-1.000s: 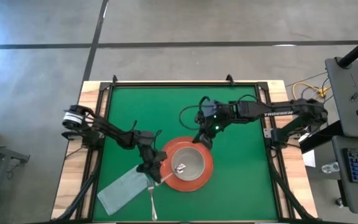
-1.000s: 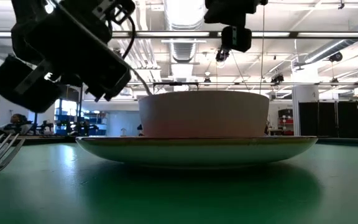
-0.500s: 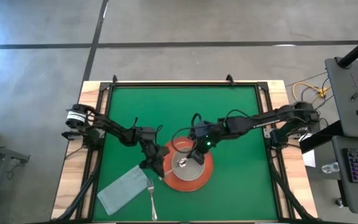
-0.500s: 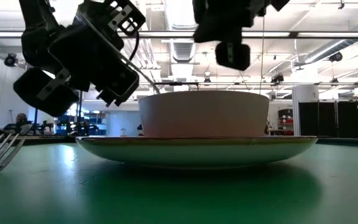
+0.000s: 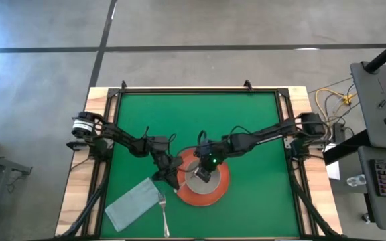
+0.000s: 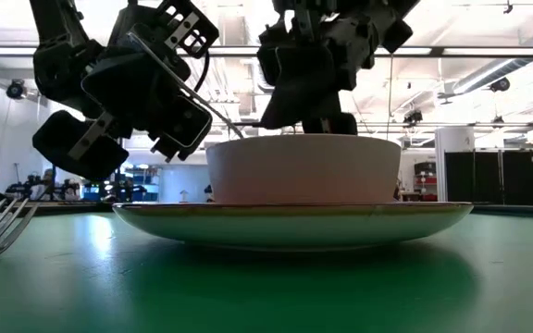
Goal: Set table place
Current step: Put the silver spoon into the gray bowl
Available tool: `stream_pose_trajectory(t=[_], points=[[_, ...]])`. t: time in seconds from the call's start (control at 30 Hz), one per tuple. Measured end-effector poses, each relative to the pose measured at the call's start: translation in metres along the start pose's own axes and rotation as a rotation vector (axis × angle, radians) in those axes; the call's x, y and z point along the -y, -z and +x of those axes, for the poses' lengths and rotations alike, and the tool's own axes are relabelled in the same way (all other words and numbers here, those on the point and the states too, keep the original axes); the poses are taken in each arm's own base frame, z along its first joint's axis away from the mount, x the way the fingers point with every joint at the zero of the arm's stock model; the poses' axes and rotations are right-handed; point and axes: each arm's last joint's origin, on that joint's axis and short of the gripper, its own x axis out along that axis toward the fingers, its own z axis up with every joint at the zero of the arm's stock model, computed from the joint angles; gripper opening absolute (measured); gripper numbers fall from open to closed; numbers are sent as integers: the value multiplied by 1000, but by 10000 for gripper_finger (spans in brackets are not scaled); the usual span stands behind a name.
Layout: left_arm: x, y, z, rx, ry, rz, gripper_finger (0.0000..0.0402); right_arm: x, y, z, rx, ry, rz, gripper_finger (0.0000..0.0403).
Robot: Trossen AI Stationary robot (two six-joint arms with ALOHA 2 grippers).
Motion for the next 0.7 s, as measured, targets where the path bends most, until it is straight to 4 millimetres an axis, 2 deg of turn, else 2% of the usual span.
stream_pose_trajectory(t=[0.13, 0.43, 0.57, 0.7], points=[[-1, -1, 0, 4, -11, -3, 32, 3, 1, 5, -11, 11, 6, 9], [1, 0, 0, 3, -5, 29, 103, 2, -1, 3, 6, 9, 8, 9], [-1, 0, -2, 9, -5, 48, 120, 3, -1, 3, 5, 9, 9, 8], [2, -5, -6, 89, 24, 86, 123, 3, -1, 3, 5, 9, 9, 9]])
